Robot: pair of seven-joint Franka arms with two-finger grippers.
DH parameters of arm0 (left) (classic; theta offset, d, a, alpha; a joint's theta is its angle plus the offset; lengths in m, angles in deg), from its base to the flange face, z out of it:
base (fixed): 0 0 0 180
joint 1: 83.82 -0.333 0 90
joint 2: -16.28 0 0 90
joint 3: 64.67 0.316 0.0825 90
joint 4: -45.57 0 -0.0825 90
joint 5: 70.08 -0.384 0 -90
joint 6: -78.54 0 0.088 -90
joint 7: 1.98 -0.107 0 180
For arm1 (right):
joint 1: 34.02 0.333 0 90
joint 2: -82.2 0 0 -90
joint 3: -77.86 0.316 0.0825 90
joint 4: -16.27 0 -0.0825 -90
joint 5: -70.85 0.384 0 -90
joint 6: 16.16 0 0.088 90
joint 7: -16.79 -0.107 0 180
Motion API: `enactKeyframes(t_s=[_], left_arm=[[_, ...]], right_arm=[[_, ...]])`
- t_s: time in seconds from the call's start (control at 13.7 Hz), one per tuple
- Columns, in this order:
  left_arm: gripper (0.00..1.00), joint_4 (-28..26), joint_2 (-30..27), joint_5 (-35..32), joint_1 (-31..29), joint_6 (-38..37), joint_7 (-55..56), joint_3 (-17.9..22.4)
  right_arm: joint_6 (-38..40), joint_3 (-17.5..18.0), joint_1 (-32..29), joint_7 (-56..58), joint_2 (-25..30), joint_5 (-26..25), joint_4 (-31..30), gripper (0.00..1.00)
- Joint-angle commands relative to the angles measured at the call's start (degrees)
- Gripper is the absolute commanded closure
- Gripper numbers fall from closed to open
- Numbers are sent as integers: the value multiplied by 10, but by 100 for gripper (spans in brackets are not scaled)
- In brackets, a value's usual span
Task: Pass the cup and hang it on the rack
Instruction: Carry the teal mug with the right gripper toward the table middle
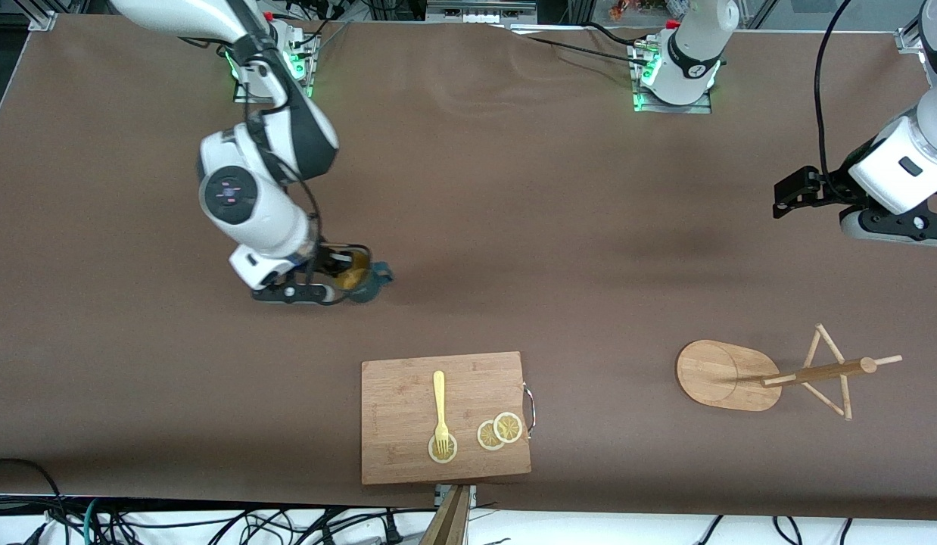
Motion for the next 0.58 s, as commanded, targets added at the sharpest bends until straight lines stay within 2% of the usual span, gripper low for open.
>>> enactKeyframes(t_s=[0.0, 0.22, 0.51], left_arm=[[0, 7, 7, 9, -8, -38, -35, -3], [0, 9, 15, 8, -7, -58, -163, -5], [0, 7, 17, 9, -42, -60, -194, -3]], right_arm=[[20, -5, 51, -81, -72, 24, 106, 100], [14, -5, 110, -205, -123, 40, 186, 100], [11, -6, 186, -316, -187, 39, 272, 100]])
